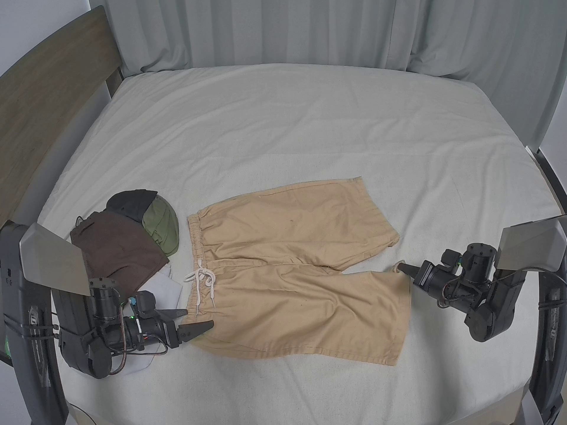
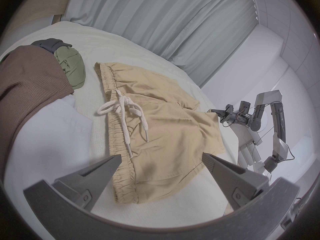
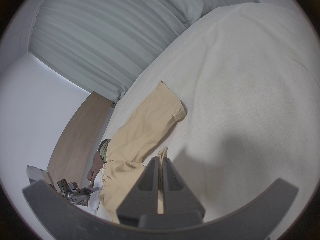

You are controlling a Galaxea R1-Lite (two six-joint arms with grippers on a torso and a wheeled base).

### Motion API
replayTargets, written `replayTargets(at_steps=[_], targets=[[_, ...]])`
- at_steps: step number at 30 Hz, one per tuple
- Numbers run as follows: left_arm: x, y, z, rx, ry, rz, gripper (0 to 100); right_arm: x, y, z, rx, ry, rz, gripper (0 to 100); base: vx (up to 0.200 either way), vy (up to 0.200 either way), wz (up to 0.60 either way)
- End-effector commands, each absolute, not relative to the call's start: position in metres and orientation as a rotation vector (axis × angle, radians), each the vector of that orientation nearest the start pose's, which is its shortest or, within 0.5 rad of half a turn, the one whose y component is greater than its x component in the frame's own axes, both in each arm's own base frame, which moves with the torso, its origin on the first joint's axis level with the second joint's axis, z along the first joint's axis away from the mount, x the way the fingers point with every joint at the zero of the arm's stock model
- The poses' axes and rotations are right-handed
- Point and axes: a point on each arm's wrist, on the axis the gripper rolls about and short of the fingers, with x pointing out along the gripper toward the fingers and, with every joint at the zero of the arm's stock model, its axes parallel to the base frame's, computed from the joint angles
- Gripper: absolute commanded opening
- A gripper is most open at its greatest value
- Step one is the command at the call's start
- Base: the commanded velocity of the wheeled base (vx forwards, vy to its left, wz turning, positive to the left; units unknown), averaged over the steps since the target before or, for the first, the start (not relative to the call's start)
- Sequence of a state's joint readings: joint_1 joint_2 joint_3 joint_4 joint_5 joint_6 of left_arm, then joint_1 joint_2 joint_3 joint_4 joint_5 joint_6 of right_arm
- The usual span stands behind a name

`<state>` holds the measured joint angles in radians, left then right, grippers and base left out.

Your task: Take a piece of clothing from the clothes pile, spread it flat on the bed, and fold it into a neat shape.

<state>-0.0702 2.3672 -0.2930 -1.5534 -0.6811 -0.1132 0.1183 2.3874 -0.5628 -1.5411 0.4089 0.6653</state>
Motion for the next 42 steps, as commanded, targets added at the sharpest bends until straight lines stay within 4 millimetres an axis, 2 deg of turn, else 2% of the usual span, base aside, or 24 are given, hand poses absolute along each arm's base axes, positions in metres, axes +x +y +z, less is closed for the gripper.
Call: replayTargets(at_steps=[1,6,14,31,39,40,42], targets=[[0.279,-0.034,-0.028,-0.268,0.552,-0.705,100,0.344,0.049,-0.009,0.683,0.434,0.413,0,0.0,0.0,0.0],[0.279,-0.034,-0.028,-0.266,0.551,-0.706,100,0.35,0.046,-0.008,0.666,0.405,0.412,0,0.0,0.0,0.0],[0.28,-0.034,-0.029,-0.266,0.549,-0.704,100,0.357,0.039,-0.027,0.561,0.404,0.407,0,0.0,0.0,0.0],[0.28,-0.034,-0.029,-0.267,0.55,-0.702,100,0.375,0.044,-0.02,0.54,0.322,0.412,0,0.0,0.0,0.0],[0.28,-0.033,-0.029,-0.268,0.55,-0.701,100,0.376,0.045,-0.022,0.539,0.325,0.405,0,0.0,0.0,0.0],[0.28,-0.033,-0.029,-0.268,0.55,-0.701,100,0.375,0.045,-0.023,0.536,0.328,0.403,100,0.0,0.0,0.0],[0.28,-0.033,-0.029,-0.268,0.55,-0.701,100,0.375,0.045,-0.022,0.533,0.327,0.405,100,0.0,0.0,0.0]])
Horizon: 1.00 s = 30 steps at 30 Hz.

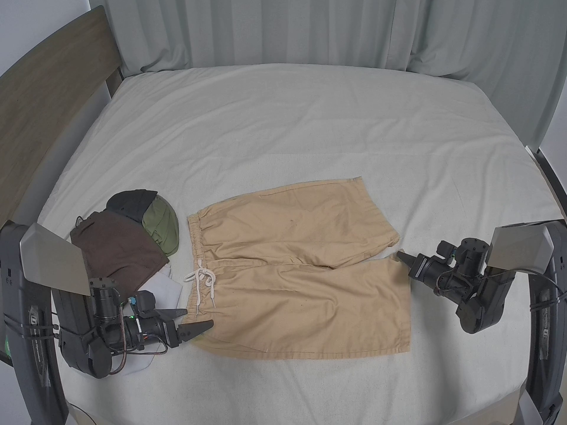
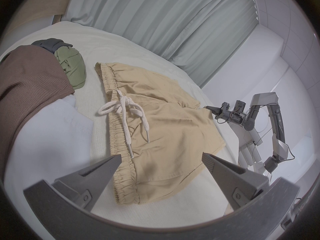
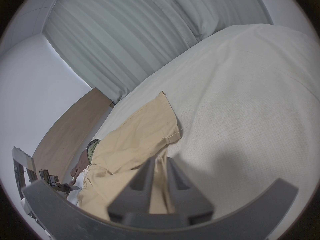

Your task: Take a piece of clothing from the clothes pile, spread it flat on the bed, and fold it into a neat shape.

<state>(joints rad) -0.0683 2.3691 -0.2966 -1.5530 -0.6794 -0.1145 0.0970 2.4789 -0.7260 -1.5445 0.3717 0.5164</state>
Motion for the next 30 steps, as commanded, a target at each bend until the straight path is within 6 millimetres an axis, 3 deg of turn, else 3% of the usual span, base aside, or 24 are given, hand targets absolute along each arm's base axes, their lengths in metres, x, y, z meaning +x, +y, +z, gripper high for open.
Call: replayTargets(at_steps=[1,5,15,21,30], targets=[[0.28,-0.034,-0.029,-0.267,0.548,-0.703,100,0.375,0.046,-0.021,0.526,0.323,0.408,100,0.0,0.0,0.0],[0.28,-0.033,-0.029,-0.267,0.548,-0.701,100,0.368,0.05,-0.011,0.519,0.315,0.425,100,0.0,0.0,0.0],[0.28,-0.03,-0.025,-0.268,0.539,-0.693,100,0.327,0.068,0.052,0.5,0.257,0.532,100,0.0,0.0,0.0],[0.279,-0.03,-0.026,-0.268,0.541,-0.693,100,0.295,0.087,0.05,0.456,0.345,0.646,100,0.0,0.0,0.0],[0.277,-0.028,-0.027,-0.248,0.541,-0.693,100,0.283,0.091,0.043,0.382,0.379,0.701,100,0.0,0.0,0.0]])
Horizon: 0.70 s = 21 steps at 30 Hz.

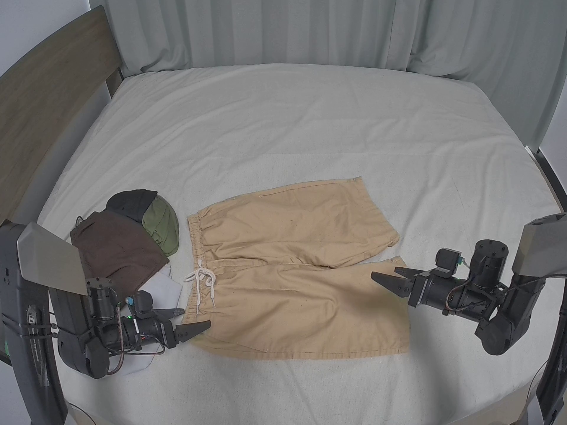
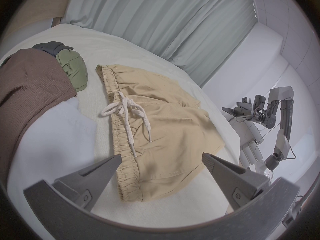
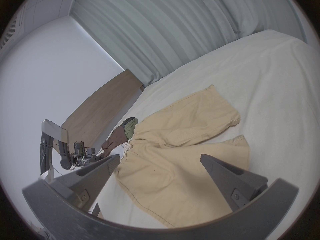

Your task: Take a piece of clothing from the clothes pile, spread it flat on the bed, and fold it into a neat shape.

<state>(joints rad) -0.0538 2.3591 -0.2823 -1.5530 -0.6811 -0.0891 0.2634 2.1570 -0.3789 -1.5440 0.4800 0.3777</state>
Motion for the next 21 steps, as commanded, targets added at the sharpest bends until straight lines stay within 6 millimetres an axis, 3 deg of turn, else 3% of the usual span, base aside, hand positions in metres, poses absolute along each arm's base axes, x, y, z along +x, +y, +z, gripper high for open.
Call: replayTargets(at_steps=[1,15,21], targets=[[0.277,-0.028,-0.027,-0.247,0.541,-0.695,100,0.282,0.091,0.042,0.381,0.38,0.702,100,0.0,0.0,0.0],[0.276,-0.02,-0.033,-0.239,0.552,-0.672,100,0.282,0.093,0.041,0.379,0.387,0.707,100,0.0,0.0,0.0],[0.275,-0.012,-0.05,-0.216,0.583,-0.658,100,0.282,0.093,0.04,0.379,0.392,0.707,100,0.0,0.0,0.0]])
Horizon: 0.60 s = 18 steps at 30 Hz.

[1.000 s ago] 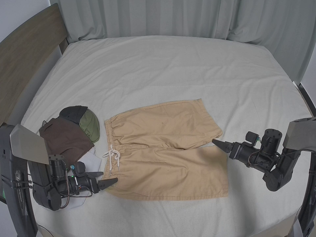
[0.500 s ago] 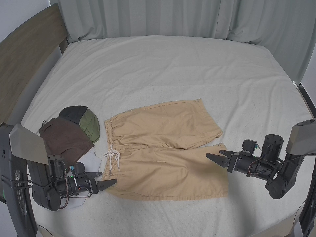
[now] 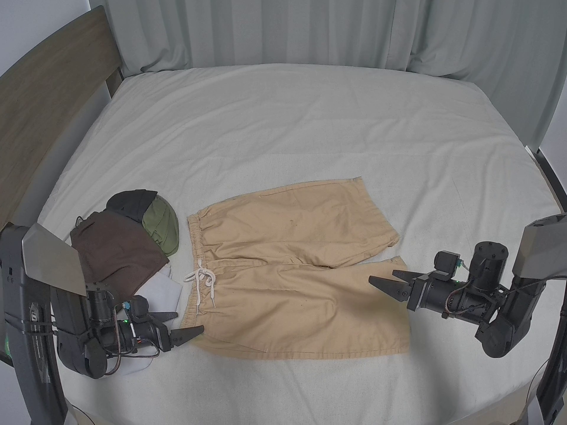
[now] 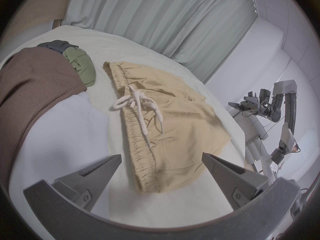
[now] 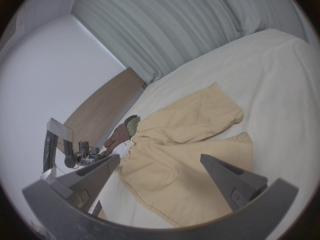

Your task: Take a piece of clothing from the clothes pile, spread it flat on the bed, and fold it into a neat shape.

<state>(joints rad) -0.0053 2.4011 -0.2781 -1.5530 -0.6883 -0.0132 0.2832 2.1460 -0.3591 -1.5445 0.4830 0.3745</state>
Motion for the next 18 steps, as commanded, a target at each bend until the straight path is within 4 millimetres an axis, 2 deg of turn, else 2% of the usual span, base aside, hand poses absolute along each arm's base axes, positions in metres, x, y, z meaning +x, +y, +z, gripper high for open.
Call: replayTargets(at_steps=[1,18], targets=[[0.274,-0.012,-0.051,-0.214,0.591,-0.659,100,0.282,0.093,0.039,0.379,0.393,0.707,100,0.0,0.0,0.0],[0.275,-0.021,-0.064,-0.296,0.663,-0.634,100,0.282,0.094,0.038,0.379,0.398,0.707,100,0.0,0.0,0.0]])
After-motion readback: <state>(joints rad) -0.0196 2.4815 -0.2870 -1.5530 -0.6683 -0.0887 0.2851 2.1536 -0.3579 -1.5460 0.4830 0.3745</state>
